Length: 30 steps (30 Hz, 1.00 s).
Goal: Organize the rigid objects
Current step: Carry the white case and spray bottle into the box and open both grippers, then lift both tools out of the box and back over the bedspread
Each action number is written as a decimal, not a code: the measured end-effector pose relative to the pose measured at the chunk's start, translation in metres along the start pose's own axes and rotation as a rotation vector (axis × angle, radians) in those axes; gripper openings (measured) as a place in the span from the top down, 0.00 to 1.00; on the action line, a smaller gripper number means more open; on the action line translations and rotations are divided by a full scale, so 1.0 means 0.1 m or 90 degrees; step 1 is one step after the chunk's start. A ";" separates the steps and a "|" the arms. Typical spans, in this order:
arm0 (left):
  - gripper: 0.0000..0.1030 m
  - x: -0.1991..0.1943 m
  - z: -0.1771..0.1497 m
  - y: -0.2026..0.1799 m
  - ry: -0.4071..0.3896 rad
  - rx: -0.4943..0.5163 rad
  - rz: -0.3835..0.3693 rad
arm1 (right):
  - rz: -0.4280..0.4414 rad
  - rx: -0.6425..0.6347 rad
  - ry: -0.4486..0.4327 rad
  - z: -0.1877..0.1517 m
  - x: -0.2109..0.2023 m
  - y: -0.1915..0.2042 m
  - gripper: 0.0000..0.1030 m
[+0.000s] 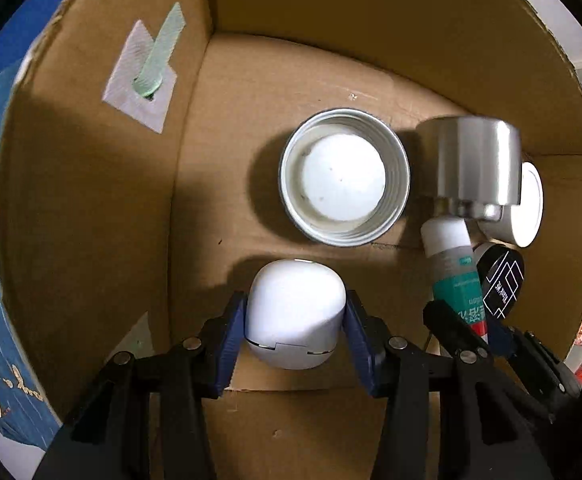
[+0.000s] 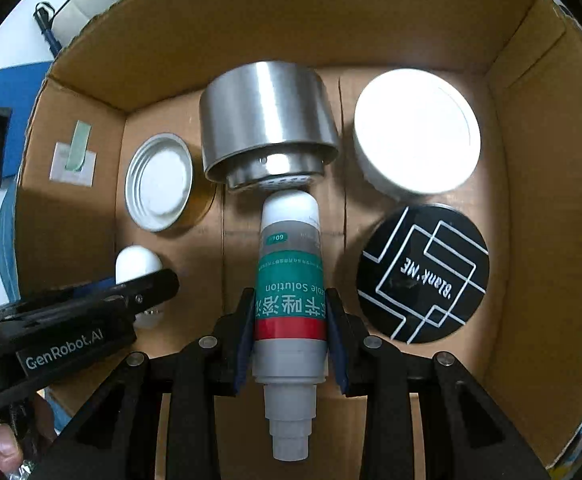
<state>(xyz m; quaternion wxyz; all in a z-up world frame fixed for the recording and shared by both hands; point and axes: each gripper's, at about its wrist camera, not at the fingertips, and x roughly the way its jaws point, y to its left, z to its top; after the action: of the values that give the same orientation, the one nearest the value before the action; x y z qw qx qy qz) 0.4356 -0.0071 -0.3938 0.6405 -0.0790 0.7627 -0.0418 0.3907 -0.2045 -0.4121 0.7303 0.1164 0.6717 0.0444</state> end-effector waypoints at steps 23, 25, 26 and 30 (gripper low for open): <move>0.46 -0.55 -0.43 -0.25 -0.063 0.039 0.045 | -0.036 -0.029 0.026 -0.19 -0.37 -0.07 0.46; 0.41 -0.66 -0.55 -0.27 -0.084 0.042 0.050 | -0.044 -0.031 0.025 -0.26 -0.46 -0.11 0.44; 0.39 -0.72 -0.60 -0.27 -0.094 0.042 0.047 | -0.046 -0.032 0.022 -0.31 -0.52 -0.12 0.39; 0.31 -0.97 -0.80 -0.32 -0.143 0.042 0.051 | -0.056 -0.042 0.001 -0.52 -0.74 -0.20 0.29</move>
<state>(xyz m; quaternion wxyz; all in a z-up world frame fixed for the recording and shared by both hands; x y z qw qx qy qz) 0.3757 -0.0247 -0.2801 0.7251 -0.0316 0.6872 -0.0318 0.3301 -0.2344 -0.3485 0.7344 0.0626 0.6749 0.0349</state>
